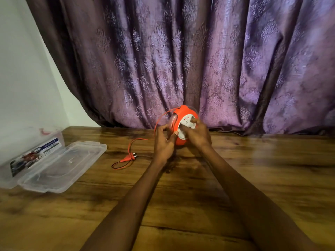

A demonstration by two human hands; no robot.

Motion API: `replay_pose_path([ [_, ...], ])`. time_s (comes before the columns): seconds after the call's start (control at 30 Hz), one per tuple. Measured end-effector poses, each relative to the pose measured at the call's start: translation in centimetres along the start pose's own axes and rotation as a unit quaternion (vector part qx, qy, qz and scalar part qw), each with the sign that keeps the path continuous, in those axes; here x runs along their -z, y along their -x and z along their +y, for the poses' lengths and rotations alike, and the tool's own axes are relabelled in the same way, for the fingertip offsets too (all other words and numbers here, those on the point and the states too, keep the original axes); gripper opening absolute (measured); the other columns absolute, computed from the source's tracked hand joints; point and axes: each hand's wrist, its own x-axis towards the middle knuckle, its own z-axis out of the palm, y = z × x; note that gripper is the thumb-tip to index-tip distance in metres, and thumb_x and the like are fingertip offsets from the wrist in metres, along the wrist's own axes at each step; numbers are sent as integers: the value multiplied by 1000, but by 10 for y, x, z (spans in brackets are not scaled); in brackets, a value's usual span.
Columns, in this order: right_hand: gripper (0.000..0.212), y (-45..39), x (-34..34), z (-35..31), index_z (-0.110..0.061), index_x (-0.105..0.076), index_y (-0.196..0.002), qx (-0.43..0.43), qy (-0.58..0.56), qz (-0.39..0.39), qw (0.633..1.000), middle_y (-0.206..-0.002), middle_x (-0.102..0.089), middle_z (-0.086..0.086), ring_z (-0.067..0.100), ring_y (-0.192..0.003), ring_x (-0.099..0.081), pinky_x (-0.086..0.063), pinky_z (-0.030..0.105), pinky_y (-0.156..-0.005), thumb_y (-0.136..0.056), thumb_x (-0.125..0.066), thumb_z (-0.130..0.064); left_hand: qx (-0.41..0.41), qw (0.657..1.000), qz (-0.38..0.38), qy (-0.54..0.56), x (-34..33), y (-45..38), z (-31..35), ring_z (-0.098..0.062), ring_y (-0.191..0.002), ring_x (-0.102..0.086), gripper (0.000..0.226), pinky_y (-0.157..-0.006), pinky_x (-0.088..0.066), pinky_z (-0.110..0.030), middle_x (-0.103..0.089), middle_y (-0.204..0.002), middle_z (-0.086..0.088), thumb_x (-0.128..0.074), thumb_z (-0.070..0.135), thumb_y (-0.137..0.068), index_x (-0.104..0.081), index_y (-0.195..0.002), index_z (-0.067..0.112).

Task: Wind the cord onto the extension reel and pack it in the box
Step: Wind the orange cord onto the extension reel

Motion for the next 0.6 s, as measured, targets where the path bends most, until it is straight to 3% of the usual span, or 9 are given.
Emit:
replay_pose_path([
  [0.03, 51, 0, -2, -3, -15, -67, -114, -61, -119, -11, 991, -97, -77, 8, 25, -79, -72, -58, 34, -66, -76, -78, -46, 1, 1000, -1, -1, -1, 0, 0, -32, -105, -58, 33, -96, -47, -41, -60, -117, -17, -70, 8, -87, -56, -116, 1],
  [0.1, 43, 1, -4, -4, -6, -66, -93, -147, -246, -21, 958, -64, -74, 11, 15, -36, -56, -37, 18, -36, -81, -75, -46, 19, 1000, -8, 22, -2, 2, 0, -35, -106, -60, 33, -95, -49, -47, -61, -118, -19, -69, 8, -89, -56, -119, 2],
  [0.17, 48, -1, -3, -1, -3, -63, -87, -148, -248, -34, 957, -59, -72, 11, 11, -27, -39, -29, 13, -35, -83, -72, -51, 32, 999, -2, 38, -4, 2, 1, -33, -103, -61, 32, -95, -50, -49, -61, -117, -22, -68, 8, -90, -56, -119, 2],
  [0.23, 55, -6, 4, 3, -3, -69, -93, -76, -135, -54, 986, -64, -74, 7, 16, -35, -46, -40, 23, -41, -85, -66, -58, 60, 995, 21, 78, -2, 1, 1, -26, -95, -59, 29, -91, -49, -47, -63, -113, -22, -68, 10, -90, -56, -116, 6],
  [0.3, 55, -10, 15, 10, -16, -74, -95, 40, 131, -19, 990, -75, -76, 3, 27, -63, -66, -54, 34, -64, -84, -59, -68, 89, 987, 41, 124, 3, -3, 1, -19, -91, -58, 25, -87, -50, -44, -64, -107, -19, -67, 11, -91, -58, -114, 10],
  [0.37, 39, -16, 23, 19, -25, -71, -99, 204, 292, 39, 934, -96, -74, 2, 31, -91, -68, -55, 40, -76, -87, -58, -59, 103, 983, 46, 143, 8, -7, 0, -21, -93, -59, 20, -88, -51, -42, -65, -108, -21, -66, 11, -92, -60, -110, 13],
  [0.43, 23, -18, 25, 24, -30, -67, -110, 386, 321, 17, 865, -112, -65, 3, 32, -100, -63, -52, 43, -78, -92, -56, -37, 110, 980, 40, 162, 11, -12, 0, -21, -91, -58, 12, -86, -50, -40, -65, -101, -17, -64, 10, -93, -61, -101, 18],
  [0.47, 28, -20, 25, 26, -30, -67, -115, 453, 329, -9, 828, -117, -61, 4, 32, -102, -60, -50, 44, -79, -91, -53, -30, 113, 979, 36, 167, 12, -14, -1, -20, -88, -56, 10, -84, -48, -39, -64, -97, -14, -63, 10, -93, -61, -98, 18],
  [0.6, 51, -19, 24, 33, -45, -57, -126, 541, 397, -42, 740, -139, -51, 4, 28, -123, -49, -41, 41, -87, -81, -54, -22, 123, 980, 4, 160, 18, -18, -9, -15, -78, -53, 6, -77, -45, -34, -61, -89, -7, -61, 10, -94, -62, -100, 12],
])
